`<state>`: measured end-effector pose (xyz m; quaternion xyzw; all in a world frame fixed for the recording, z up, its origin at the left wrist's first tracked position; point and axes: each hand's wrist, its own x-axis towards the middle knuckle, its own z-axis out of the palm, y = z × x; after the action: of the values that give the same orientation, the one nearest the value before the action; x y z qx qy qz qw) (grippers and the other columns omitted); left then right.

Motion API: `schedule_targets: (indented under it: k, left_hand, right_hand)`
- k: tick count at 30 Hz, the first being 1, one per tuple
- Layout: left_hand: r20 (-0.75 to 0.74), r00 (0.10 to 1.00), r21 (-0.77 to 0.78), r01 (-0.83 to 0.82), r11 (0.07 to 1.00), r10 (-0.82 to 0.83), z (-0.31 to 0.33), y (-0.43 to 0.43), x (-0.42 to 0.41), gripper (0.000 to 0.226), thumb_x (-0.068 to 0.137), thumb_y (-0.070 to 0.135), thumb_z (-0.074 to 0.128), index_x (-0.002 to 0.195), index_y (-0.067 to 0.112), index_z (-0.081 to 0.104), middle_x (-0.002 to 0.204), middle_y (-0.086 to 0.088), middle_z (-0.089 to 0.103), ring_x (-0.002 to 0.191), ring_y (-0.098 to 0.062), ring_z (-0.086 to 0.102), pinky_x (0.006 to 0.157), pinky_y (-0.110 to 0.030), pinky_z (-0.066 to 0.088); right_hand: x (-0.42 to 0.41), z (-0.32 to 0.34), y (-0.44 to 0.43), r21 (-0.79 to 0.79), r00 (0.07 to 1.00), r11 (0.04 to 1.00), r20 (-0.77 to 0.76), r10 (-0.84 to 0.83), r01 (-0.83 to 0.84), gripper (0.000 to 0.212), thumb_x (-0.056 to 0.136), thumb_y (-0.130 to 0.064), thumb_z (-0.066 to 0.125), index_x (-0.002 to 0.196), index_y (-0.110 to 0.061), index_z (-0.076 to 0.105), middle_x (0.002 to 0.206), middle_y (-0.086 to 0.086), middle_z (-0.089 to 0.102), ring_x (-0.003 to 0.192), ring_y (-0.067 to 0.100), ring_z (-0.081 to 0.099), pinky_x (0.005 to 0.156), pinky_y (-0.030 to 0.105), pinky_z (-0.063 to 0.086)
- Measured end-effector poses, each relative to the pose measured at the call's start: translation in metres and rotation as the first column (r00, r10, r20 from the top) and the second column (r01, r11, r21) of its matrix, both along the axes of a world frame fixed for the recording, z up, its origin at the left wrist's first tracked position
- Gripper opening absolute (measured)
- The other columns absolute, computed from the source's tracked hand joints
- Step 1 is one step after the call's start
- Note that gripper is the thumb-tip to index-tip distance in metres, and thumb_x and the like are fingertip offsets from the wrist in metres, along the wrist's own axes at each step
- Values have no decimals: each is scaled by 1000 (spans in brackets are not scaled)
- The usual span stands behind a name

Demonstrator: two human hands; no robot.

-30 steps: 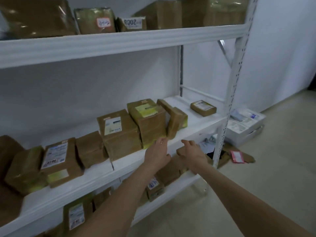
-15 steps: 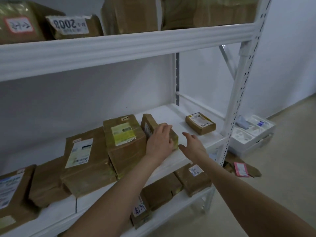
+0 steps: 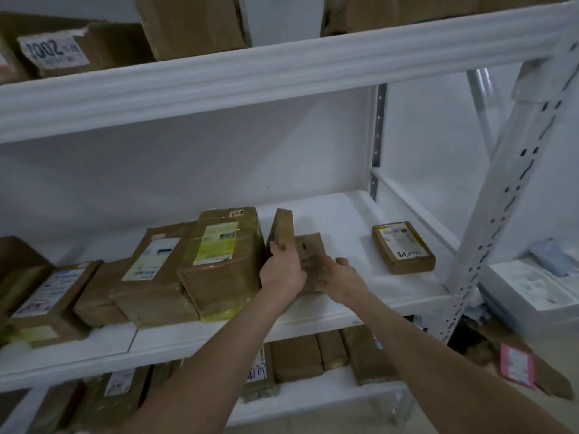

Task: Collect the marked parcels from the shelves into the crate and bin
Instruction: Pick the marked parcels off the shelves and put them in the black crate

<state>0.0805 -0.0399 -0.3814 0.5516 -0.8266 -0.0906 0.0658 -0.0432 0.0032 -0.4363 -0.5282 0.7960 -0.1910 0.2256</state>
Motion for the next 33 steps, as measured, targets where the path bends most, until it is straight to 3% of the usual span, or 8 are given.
schedule_targets:
  k: [5,14,21,25,27,29,31,33]
  left_hand:
    - [-93,996,9,-5,1000,6,-3,3,-3,51,85,24,61,132,17,42,114,-12,56,98,-30,61,75,-38,54]
    - [-294,956,46,32,998,-17,-4,7,-27,54,86,24,60,137,21,42,112,-10,58,100,-28,59,84,-37,53]
    - [-525,840,-11,-165,986,135,28,-7,-11,50,90,17,55,139,14,45,123,-12,61,109,-31,60,92,-39,51]
    - [-762,624,97,-157,983,175,52,-8,5,48,91,14,56,137,11,49,130,-8,58,119,-25,55,101,-33,44]
    - [-863,428,254,-94,963,269,58,-10,15,46,91,10,55,137,11,49,129,-7,58,112,-22,58,98,-31,46]
    - [-882,281,395,6,919,378,62,-11,23,43,91,7,55,134,12,51,122,-8,60,96,-18,61,89,-32,50]
    - [-874,278,430,58,901,399,65,-9,29,43,90,5,54,133,11,53,119,-9,60,93,-18,59,82,-31,49]
    - [-858,384,379,26,925,341,66,-8,35,45,89,1,54,133,9,54,123,-9,60,100,-19,58,82,-25,47]
  right_hand:
    - [-12,-2,-2,5,999,999,21,38,-38,62,89,-32,51,145,-42,25,126,8,43,111,34,50,94,44,47]
    - [-41,19,-3,28,972,989,-189,-137,145,49,93,-42,49,137,-20,42,142,9,35,131,31,33,102,42,35]
    - [-36,34,0,-132,984,975,5,-179,178,58,94,-40,49,143,-16,32,151,11,28,139,30,25,107,42,32]
    - [-28,46,-1,-261,945,923,243,-221,283,66,94,-38,51,149,-12,25,148,12,34,132,30,40,105,42,40]
    - [-24,57,-2,-218,799,900,568,-198,378,68,93,-40,57,147,-10,29,140,12,46,124,30,49,103,41,42]
    - [-22,69,-1,-78,447,902,884,-135,426,53,91,-39,62,132,-10,45,122,9,58,109,29,57,95,41,48]
    - [-23,76,2,-38,269,919,960,-75,393,41,89,-34,66,121,-12,52,117,9,62,106,29,60,90,44,52]
    - [-26,79,4,-72,295,915,954,-53,397,35,89,-29,67,119,-15,57,121,8,62,109,29,59,94,47,51]
